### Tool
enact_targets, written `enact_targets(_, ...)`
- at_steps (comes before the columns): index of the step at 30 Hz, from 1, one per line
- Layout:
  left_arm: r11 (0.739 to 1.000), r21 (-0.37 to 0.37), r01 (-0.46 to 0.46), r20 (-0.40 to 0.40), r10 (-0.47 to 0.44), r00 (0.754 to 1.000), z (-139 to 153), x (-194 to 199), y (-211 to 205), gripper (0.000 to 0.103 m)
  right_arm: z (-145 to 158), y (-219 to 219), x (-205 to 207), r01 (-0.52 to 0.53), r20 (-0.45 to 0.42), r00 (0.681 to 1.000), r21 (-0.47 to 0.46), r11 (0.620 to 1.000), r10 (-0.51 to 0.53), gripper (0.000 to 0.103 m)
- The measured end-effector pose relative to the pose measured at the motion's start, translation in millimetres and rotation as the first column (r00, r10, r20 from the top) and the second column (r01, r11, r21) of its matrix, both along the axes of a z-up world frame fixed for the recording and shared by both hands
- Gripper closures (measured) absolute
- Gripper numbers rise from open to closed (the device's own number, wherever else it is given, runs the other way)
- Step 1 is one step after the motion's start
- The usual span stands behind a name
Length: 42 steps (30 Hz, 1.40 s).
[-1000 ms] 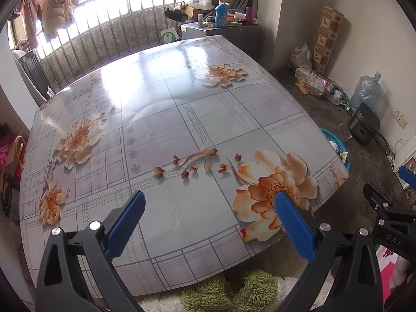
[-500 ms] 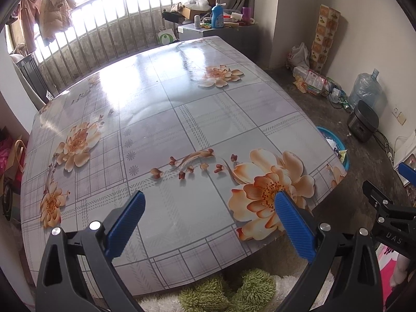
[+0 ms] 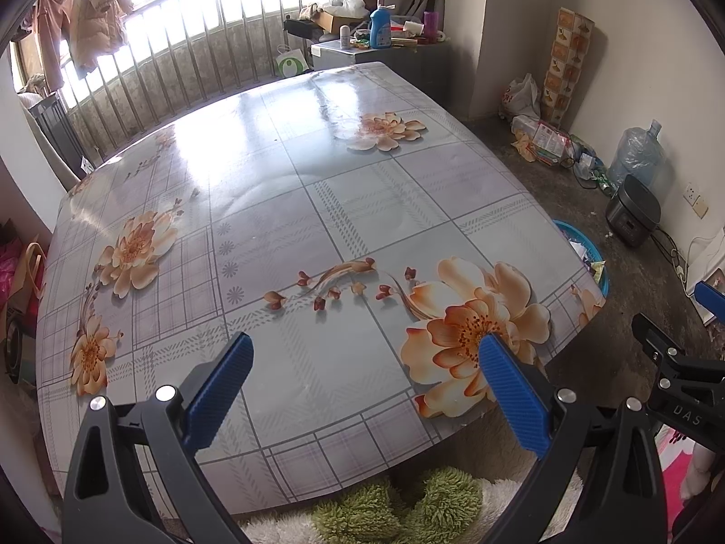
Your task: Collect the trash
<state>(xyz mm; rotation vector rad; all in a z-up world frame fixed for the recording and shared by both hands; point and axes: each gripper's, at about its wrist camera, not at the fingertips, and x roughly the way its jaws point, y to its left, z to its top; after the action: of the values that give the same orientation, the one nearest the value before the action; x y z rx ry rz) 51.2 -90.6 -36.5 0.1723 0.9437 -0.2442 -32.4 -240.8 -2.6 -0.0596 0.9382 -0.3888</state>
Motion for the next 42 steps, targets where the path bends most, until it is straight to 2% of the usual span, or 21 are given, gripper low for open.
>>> enact_targets(42, 1.000, 0.007, -0.006, -0.004, 0.006, 1.000, -1, 0, 1, 0.005, 6, 10, 10, -0.011, 0.003, 1.000, -0.007, 1.000, 0.011, 0.008)
